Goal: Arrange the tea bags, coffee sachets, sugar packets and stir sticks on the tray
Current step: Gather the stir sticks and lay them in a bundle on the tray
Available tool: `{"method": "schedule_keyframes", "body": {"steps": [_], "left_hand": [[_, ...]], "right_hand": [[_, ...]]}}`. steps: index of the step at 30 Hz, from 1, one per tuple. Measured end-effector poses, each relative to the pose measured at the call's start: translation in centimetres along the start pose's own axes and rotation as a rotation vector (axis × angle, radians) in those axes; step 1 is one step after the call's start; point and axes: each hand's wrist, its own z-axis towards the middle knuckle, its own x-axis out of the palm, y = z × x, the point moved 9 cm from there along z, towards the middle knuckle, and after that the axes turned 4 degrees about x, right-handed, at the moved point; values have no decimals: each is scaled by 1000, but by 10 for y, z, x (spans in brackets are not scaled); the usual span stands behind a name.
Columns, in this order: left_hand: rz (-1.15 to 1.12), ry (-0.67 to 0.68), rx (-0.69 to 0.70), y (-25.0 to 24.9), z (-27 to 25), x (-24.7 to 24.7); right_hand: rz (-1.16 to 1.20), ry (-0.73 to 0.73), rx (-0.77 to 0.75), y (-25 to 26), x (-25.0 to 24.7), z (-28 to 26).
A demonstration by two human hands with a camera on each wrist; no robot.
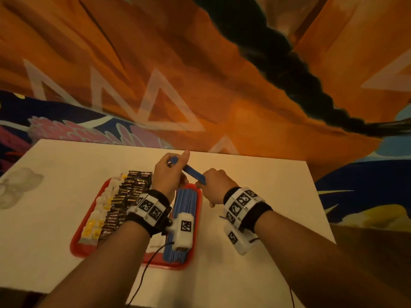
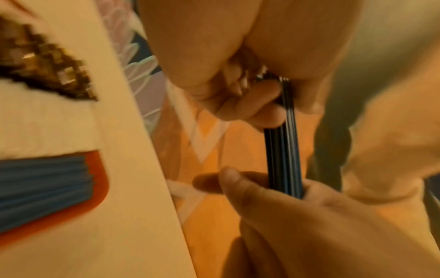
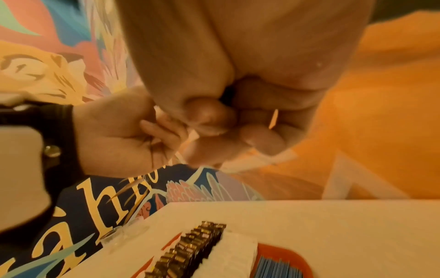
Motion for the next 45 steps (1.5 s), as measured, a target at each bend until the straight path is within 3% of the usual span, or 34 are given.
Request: {"method": "schedule_keyframes", "body": {"steps": [5,8,12,17,21,24,29,35,45], "left_hand": [[-232,130,-288,75,-25,8],[-286,87,-409,118,-34,0],[-181,19,-559,162,-44,-17],[61,-12,-642,204,-44,-42],[336,75,-620,229,-32,-56],[669,199,-569,235,-22,-64],[1102,373,-492,241,-19,-59],[1207,350,-452,244,-21,-59],[1184,362,-489,252,-11,-72]], "right_hand": [[56,5,108,-13,48,4],[-25,27,130,-19,79,6],[-82,59,186,-32,127,12],[-59,228,228,-38,187,12],[-71,333,185,-40,210,8],[-91,372,174,-51,215,4],[-77,344,228,-71,215,2],[-40,319,267,-79,222,2],[53,279,302,-92,225,1]]}}
